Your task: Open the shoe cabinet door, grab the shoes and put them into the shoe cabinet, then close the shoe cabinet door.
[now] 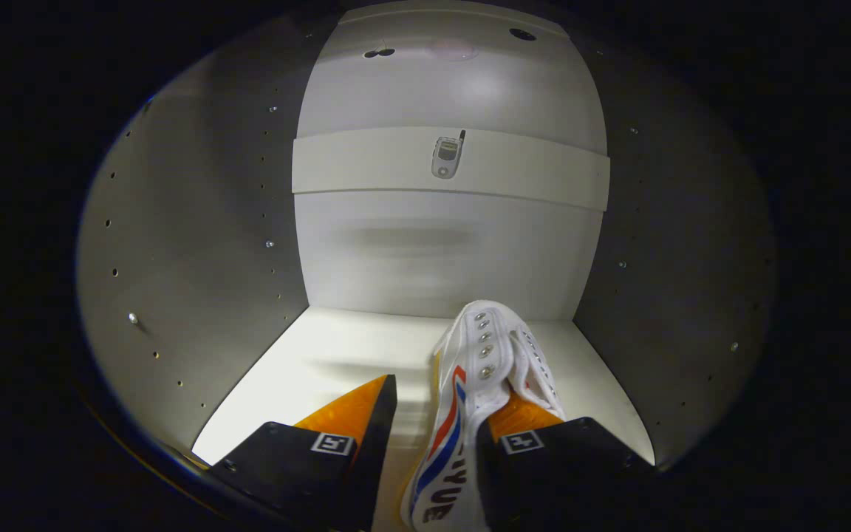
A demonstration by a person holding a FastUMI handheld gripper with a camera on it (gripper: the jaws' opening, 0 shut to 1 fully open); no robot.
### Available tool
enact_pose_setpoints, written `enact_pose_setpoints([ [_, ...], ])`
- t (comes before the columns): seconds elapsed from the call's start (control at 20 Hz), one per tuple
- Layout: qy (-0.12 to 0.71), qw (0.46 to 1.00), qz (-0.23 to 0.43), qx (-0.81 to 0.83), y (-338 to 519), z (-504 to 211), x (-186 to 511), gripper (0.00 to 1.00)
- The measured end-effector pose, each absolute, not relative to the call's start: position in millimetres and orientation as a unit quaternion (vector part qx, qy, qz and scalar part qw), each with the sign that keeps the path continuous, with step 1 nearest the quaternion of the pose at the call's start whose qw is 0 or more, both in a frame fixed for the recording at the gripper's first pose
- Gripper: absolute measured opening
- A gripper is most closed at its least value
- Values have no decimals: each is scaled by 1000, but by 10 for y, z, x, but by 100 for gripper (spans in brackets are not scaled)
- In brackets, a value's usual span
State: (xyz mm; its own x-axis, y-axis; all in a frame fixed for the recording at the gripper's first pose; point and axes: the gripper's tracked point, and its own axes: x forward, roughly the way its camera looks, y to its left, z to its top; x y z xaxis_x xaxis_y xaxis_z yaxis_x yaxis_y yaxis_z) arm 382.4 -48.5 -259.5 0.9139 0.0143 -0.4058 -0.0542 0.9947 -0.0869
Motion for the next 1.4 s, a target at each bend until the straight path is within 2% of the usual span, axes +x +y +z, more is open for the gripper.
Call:
enact_pose_setpoints([
  [0.1,209,976,20,-51,-428,-2601,3789,77],
  [0.15,211,976,21,-53,-410,-2609,3769,89],
  [0.25,214,975,21,-52,-388,-2608,3724,99],
  [0.95,183,982,9,-35,-449,-2210,3227,98],
  [1.4,118,993,27,-19,-339,-1444,2102,98],
])
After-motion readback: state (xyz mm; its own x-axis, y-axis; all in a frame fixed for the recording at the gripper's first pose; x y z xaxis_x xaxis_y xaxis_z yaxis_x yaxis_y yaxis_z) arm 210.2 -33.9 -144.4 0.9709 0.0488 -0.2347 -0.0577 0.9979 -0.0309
